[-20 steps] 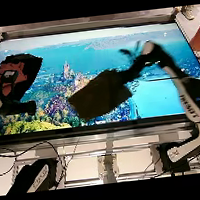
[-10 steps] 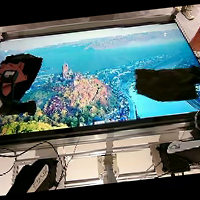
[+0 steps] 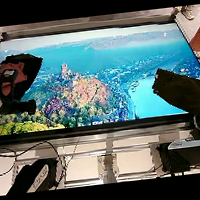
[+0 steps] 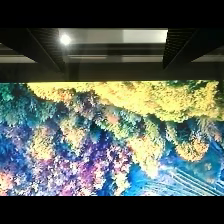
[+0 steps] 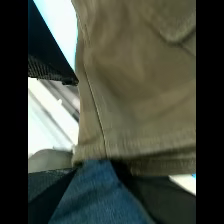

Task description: Fold the clothes and pants, and hang the long-sleeved shirts on hangers.

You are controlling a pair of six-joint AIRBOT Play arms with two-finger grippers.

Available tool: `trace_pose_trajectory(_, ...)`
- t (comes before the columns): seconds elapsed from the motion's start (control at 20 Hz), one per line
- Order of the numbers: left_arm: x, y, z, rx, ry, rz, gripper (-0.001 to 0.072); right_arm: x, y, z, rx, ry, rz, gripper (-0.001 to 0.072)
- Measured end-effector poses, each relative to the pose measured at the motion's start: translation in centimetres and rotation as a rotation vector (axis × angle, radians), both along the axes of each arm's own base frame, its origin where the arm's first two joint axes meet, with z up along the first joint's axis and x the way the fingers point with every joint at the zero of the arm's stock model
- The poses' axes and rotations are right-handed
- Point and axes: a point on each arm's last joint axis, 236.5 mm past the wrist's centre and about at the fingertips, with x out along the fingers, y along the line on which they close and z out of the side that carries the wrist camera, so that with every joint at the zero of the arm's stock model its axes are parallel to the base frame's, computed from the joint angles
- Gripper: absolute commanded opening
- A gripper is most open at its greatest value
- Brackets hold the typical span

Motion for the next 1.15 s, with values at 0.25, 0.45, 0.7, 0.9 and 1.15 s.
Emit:
trace_pose_trajectory(0.25,0.1,0.0,0.0,0.000,-0.003,0.000,0.0674,7.1,5.7,5.0,-0.028,-0.249,0.181,0.0212)
trace_pose_trajectory(0.45,0.1,0.0,0.0,-0.001,-0.003,0.000,0.0674,13.1,17.0,9.5,-0.040,-0.400,0.524,0.0022)
trace_pose_trajectory(0.7,0.1,0.0,0.0,-0.002,-0.003,0.004,0.0674,14.5,32.6,7.7,-0.004,-0.396,0.930,0.0022)
trace_pose_trajectory(0.9,0.1,0.0,0.0,-0.002,-0.003,0.006,0.0674,11.0,41.3,1.6,0.050,-0.305,1.139,0.0022)
trace_pose_trajectory(1.15,0.1,0.0,0.0,-0.002,-0.004,0.006,0.0674,6.4,43.7,-4.3,0.074,-0.175,1.212,0.0023)
